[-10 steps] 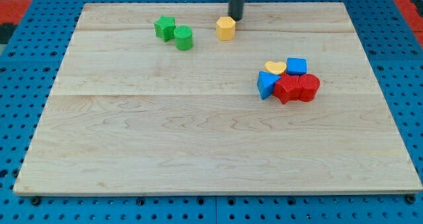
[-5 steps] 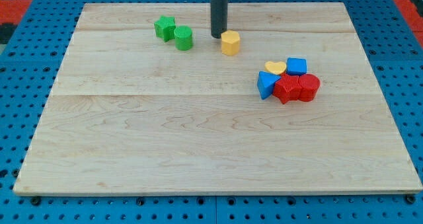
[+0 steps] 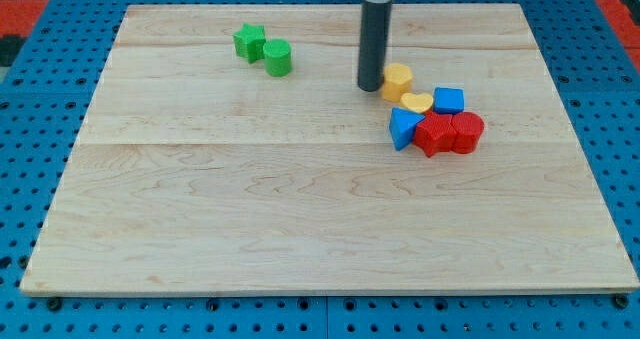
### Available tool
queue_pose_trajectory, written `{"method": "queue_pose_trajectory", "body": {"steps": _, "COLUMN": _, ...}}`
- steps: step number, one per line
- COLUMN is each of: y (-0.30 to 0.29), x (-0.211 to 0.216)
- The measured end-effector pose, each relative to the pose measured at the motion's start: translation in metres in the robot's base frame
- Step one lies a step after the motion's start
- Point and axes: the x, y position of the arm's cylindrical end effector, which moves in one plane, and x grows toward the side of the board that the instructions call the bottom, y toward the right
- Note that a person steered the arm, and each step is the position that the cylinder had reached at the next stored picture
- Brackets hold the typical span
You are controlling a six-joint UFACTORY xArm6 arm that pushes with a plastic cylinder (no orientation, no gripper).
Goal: Push the yellow hexagon into the group of blocks
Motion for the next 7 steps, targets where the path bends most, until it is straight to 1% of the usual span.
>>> {"method": "queue_pose_trajectory", "body": {"steps": 1, "y": 0.015, "x": -0.005}}
{"method": "queue_pose_trajectory", "body": {"steps": 2, "y": 0.015, "x": -0.03}}
{"method": "queue_pose_trajectory", "body": {"steps": 3, "y": 0.024, "x": -0.037}}
{"method": "queue_pose_trajectory", "body": {"steps": 4, "y": 0.03, "x": -0.017}}
{"method": "queue_pose_trajectory", "body": {"steps": 6, "y": 0.027, "x": -0.01}}
{"method": "queue_pose_trajectory", "body": {"steps": 7, "y": 0.026, "x": 0.005}}
